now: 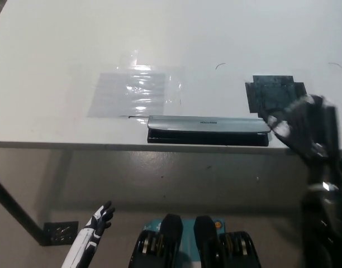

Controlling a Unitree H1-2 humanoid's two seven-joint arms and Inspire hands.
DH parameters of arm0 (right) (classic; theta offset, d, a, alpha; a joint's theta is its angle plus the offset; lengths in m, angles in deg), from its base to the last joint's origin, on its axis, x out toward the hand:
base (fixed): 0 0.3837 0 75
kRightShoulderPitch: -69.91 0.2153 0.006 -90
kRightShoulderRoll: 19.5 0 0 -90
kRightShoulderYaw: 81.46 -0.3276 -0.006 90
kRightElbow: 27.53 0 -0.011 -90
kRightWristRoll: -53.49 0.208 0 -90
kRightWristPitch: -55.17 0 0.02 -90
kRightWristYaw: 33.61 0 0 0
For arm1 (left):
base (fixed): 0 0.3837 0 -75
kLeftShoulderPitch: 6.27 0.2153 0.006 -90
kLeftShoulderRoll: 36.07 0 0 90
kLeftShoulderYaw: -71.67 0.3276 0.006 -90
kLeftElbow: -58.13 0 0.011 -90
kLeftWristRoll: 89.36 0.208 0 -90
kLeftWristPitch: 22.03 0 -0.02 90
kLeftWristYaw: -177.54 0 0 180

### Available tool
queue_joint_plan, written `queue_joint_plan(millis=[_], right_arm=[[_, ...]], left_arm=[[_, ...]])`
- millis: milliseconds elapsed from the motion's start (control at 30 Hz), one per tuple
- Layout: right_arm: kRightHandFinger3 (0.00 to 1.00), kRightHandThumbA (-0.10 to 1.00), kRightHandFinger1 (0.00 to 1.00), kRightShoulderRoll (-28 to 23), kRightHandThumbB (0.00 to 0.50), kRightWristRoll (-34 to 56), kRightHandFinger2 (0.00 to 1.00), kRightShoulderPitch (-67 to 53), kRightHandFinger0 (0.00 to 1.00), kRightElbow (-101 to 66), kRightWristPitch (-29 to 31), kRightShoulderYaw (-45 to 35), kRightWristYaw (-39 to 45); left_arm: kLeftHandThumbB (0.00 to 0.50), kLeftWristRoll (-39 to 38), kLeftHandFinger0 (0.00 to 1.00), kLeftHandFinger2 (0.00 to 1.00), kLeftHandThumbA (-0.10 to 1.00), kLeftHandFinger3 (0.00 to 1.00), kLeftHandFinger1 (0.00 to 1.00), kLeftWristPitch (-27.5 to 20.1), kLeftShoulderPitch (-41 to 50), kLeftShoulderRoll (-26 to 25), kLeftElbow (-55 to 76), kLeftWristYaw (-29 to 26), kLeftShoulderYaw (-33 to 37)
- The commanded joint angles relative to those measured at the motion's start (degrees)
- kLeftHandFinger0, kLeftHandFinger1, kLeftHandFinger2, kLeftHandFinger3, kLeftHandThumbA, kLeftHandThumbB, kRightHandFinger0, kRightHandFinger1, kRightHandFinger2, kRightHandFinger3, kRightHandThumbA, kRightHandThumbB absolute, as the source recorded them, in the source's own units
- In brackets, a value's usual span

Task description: The paper pin puncher is placed at the center of the table and close to the robot and the robot uses its right fist to press on the paper pin puncher

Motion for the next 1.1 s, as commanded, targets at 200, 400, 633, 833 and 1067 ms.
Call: queue_joint_plan(millis=[200,400,633,833,1067], right_arm=[[0.00,1.00,0.00,-2.6,0.068,4.9,0.00,-19.9,0.00,-13.6,-4.4,2.4,4.7],[0.00,0.91,0.00,-2.1,0.021,0.5,0.00,-21.0,0.00,0.9,0.6,3.6,5.7],[1.00,1.00,0.89,-3.7,0.234,-1.1,1.00,-19.9,0.77,8.9,0.3,5.6,8.3],[1.00,1.00,1.00,-6.0,0.301,-3.4,1.00,-21.6,1.00,9.9,1.8,9.8,11.6],[1.00,1.00,1.00,-4.2,0.297,-2.6,1.00,-23.3,1.00,7.4,0.7,9.6,11.2]], left_arm=[[0.255,-0.1,1.00,1.00,1.00,1.00,1.00,-1.7,-0.4,-1.6,1.7,0.7,-0.6],[0.240,-0.6,1.00,1.00,1.00,1.00,1.00,-1.5,-0.9,-1.5,1.4,0.5,-1.0],[0.246,-2.0,1.00,1.00,1.00,1.00,1.00,-0.2,-2.7,-1.6,2.0,1.2,-1.5],[0.220,-1.0,1.00,1.00,1.00,1.00,1.00,-0.1,-1.2,-1.7,2.6,1.0,-1.2],[0.228,-2.6,1.00,1.00,1.00,1.00,1.00,-0.2,-0.6,-1.6,2.0,1.2,-1.6]])
